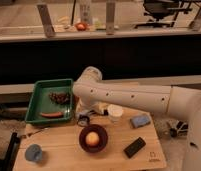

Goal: Place apple in table surface

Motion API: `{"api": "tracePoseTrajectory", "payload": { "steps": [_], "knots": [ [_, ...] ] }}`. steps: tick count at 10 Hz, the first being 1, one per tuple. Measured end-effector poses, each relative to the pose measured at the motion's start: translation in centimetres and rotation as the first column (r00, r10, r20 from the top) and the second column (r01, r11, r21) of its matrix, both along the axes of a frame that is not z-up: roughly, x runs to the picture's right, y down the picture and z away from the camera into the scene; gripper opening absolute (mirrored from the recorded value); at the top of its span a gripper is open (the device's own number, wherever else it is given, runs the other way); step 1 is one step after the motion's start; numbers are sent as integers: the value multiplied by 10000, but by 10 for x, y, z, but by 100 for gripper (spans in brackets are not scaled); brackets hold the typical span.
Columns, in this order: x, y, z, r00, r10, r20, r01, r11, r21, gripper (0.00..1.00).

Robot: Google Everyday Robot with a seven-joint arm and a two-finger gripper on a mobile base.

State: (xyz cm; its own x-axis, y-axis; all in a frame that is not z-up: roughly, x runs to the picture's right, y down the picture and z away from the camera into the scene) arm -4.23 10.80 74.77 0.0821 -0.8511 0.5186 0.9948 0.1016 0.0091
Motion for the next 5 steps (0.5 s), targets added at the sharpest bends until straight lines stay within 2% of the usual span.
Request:
{"api": "tracePoseTrajectory", "payload": {
  "steps": [3,5],
  "knots": [
    [6,24,0,9970,689,361,-672,9967,-459,80],
    [8,45,3,9925,1073,590,-1020,9910,-869,80]
  ]
}}
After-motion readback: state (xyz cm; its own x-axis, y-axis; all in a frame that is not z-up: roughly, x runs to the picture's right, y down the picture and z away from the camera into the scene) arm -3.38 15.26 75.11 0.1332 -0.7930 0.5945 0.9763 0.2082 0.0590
